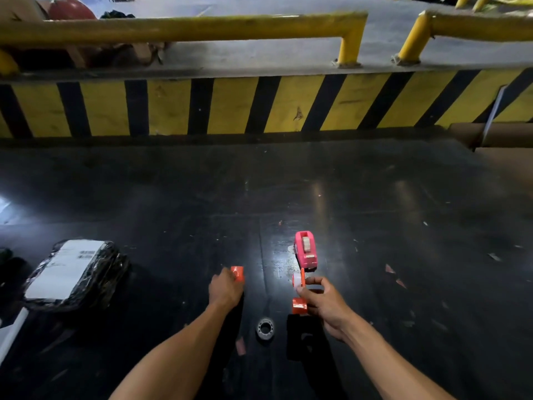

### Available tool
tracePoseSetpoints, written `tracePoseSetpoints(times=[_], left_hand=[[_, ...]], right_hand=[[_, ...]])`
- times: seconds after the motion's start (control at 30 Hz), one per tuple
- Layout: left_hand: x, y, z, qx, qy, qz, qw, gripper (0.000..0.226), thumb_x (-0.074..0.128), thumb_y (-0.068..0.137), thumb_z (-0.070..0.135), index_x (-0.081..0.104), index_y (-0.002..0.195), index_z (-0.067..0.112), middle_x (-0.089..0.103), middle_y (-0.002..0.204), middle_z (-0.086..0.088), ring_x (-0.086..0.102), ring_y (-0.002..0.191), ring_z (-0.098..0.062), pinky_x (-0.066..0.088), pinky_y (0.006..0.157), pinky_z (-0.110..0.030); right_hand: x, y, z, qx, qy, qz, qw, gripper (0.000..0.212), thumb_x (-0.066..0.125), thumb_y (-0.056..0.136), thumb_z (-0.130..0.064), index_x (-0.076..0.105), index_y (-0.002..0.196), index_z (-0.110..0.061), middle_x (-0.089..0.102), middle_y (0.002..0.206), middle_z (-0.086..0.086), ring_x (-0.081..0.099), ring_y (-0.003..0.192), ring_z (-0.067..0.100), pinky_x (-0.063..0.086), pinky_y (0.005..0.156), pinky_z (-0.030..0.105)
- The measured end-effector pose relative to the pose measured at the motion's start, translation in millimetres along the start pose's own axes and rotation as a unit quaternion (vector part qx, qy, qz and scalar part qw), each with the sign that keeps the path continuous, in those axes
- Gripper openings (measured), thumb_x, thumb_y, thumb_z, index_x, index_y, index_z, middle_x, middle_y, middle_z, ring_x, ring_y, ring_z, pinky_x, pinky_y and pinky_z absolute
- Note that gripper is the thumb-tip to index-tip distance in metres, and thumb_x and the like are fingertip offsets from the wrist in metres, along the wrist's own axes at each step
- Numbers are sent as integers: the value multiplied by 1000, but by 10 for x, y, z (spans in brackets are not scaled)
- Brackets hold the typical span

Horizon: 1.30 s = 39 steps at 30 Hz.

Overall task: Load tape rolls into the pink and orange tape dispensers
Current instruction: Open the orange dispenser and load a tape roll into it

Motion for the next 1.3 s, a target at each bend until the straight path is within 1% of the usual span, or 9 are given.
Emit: tracePoseSetpoints(times=[0.13,0.2,0.3,0.5,0.63,0.73,1.0,1.13,1.3], left_hand=[[-106,-423,249,80,-45,33,995,35,64,92,34,62,121,16,63,121,-13,59,109,-28,48,92,-33],[84,-776,421,112,-162,-69,978,25,62,96,31,68,115,15,72,115,-9,63,96,-13,49,83,-19],[322,-1207,508,80,-272,-205,937,25,53,101,34,71,108,17,76,103,-9,68,84,-9,55,75,-23],[213,-1265,315,39,-368,-153,916,22,68,93,21,69,113,11,76,101,-11,72,81,-14,55,72,-28],[-63,-1077,182,65,-235,-32,969,27,76,82,23,66,107,20,73,97,1,69,88,-15,52,78,-26],[-163,-805,390,149,-64,8,987,24,70,78,25,62,100,24,70,101,0,66,93,-23,51,80,-31],[303,-403,768,266,289,-44,919,31,61,88,28,62,119,30,67,126,0,45,126,-30,32,104,-44],[421,-481,691,297,277,-55,912,44,61,89,34,54,132,28,54,137,-3,38,131,-32,28,112,-50],[347,-981,519,389,59,-66,917,31,52,95,27,58,125,24,55,124,-1,57,110,-23,52,91,-42]], right_hand=[[9,-74,51,-18,-14,-18,1000,32,72,85,-6,52,110,-7,65,101,15,68,62,17,56,52,26],[63,-93,81,-40,-57,-36,997,31,75,82,-6,55,105,-10,63,106,17,67,76,23,58,62,33],[247,-170,82,-63,-143,-89,984,41,83,68,-22,58,101,-17,65,108,14,65,94,29,58,83,48],[385,-181,127,-76,-157,-119,978,37,79,79,-13,56,108,-11,65,112,16,66,96,27,59,79,40],[180,-235,250,-47,-90,-53,993,26,70,85,0,54,103,-10,61,103,17,63,74,16,54,55,21],[20,-274,295,-36,-66,-23,997,26,71,84,-1,55,101,-13,63,103,17,66,74,21,58,58,28],[-190,-357,271,-47,-37,42,997,27,70,84,1,55,98,-16,61,99,15,63,67,17,53,49,18],[-208,-384,354,-51,-27,65,996,26,70,84,2,55,96,-16,62,92,12,64,65,14,52,50,18],[-190,-326,388,-48,-29,81,995,25,73,83,-3,57,95,-17,59,111,19,67,76,19,54,54,21]])
Point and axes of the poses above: each hand's wrist, its own y-axis towards the middle knuckle, its own x-axis out of the palm, z = x × y, the point moved 10 cm from there along y, towards the middle knuckle
